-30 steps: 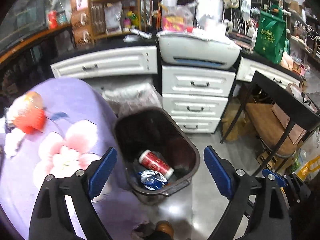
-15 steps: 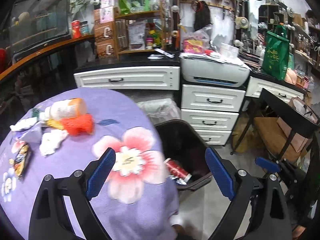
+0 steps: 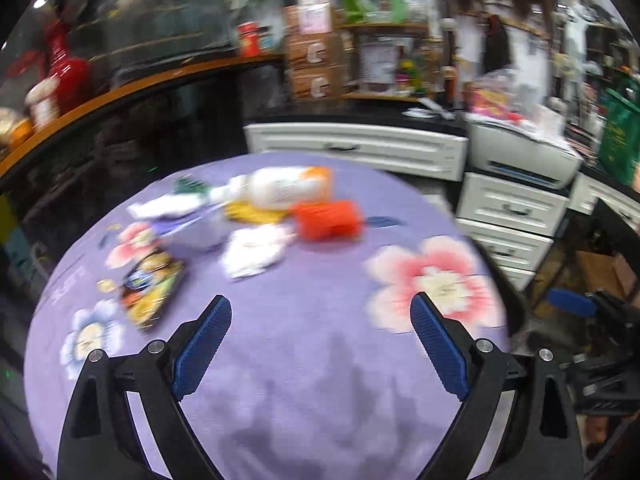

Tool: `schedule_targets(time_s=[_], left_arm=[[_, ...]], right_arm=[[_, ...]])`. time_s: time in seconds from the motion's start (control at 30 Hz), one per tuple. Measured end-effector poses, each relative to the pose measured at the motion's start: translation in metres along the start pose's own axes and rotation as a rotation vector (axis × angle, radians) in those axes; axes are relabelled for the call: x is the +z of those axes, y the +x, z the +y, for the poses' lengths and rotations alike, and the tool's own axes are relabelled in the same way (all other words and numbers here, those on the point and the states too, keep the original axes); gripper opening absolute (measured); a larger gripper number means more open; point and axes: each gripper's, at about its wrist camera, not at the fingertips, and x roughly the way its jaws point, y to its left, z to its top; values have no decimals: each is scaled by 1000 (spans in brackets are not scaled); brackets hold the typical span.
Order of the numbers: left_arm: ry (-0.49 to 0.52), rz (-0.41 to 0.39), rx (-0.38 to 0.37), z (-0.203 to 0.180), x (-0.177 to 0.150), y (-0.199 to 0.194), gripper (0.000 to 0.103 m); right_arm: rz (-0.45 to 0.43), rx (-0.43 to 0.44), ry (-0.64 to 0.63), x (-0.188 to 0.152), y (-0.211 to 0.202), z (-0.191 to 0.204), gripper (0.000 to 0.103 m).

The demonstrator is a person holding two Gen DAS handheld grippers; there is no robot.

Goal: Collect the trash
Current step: 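Move both tools back over the table toward the remaining trash, then grasp the snack packet with the left tool while the right tool reaches toward the tissue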

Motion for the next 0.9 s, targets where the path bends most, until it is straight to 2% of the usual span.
schedule_targets(time_s=[0.1, 0.17, 0.27, 0.33, 0.43, 0.67, 0.77, 0.83, 0.9], left_arm=[[-31, 32, 64, 36, -2, 12, 89], [-39, 52, 150, 59, -1, 24, 86], [-47, 95, 221, 88, 0, 47, 83], [-42, 139, 245, 100, -1, 65, 76], [-31, 188, 256, 111, -3, 89, 72], [-24, 196, 277, 118, -1, 111, 66], [-48, 220, 267, 128, -1, 122, 55], [-83, 234, 252, 135, -3, 125, 37], [-120, 231, 235, 143, -6, 123, 28]], right_arm=[[6, 11, -16, 5, 6, 10, 76], [12, 14, -26, 7, 11, 17, 76], [22, 15, -43, 8, 14, 24, 76], [30, 12, -51, 9, 18, 28, 76], [37, 6, -56, 11, 21, 31, 76], [51, -12, -70, 17, 30, 38, 76], [56, -2, -69, 24, 39, 43, 76], [60, 14, -66, 29, 46, 49, 76], [59, 35, -74, 37, 54, 57, 76]])
